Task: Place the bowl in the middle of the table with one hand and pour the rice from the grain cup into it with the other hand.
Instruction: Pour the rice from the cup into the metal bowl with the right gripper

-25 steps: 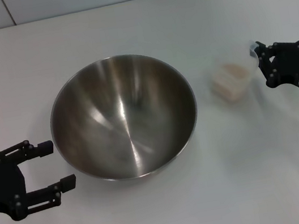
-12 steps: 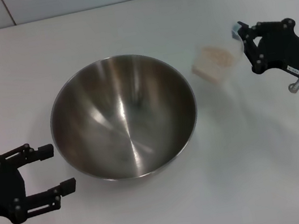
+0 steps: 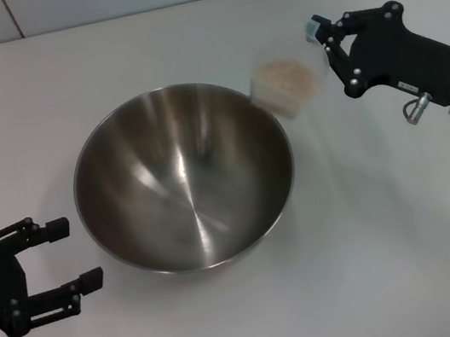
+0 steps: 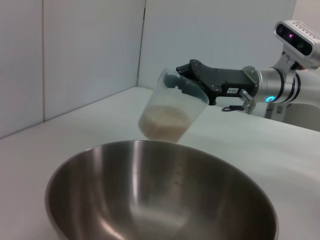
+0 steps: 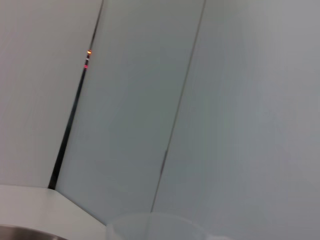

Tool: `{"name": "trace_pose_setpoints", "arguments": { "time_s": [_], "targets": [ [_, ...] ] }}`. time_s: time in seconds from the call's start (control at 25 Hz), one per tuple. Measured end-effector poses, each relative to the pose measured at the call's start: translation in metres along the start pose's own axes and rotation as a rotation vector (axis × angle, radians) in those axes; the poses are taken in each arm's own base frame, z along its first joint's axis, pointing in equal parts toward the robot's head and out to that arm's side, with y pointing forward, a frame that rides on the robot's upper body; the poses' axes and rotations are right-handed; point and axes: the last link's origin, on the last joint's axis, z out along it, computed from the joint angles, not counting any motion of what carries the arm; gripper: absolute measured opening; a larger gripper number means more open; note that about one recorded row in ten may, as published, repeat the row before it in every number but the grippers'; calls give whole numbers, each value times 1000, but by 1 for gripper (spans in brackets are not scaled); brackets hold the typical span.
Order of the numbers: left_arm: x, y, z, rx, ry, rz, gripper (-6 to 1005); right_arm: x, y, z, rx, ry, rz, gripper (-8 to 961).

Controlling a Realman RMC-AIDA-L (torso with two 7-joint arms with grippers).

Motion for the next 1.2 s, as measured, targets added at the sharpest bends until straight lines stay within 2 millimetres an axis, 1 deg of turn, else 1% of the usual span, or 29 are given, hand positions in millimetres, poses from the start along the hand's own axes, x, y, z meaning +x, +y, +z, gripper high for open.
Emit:
{"name": "trace_pose_setpoints", "arguments": {
  "time_s": [0.16, 0.4, 0.6, 0.72, 0.76, 0.88, 0.96, 1.04, 1.2],
  "targets": [
    [-6, -4, -8, 33, -32, -13, 811, -4, -5, 6, -11, -6, -29, 13],
    [-8, -4, -8, 35, -42, -16, 811, -7, -6, 11, -20, -16, -72, 13],
    [-7, -3, -7, 29, -41, -13, 811, -9, -3, 15, -35, -25, -152, 14],
    [-6, -3, -7, 26, -40, -10, 811, -11, 1, 18, -83, -38, -182, 14],
    [-6, -3, -7, 25, -40, -9, 812, -13, 4, 20, -106, -47, -216, 14],
    [-6, -3, -7, 25, -40, -9, 812, -14, 5, 22, -111, -58, -250, 15],
    [-6, -3, -7, 24, -40, -9, 812, -17, 7, 26, -112, -79, -303, 15],
    [-6, -3, -7, 24, -40, -9, 812, -18, 7, 27, -108, -87, -317, 15],
    [-6, -3, -7, 24, -39, -9, 812, -23, 7, 33, -51, -128, -384, 15]
  ]
}}
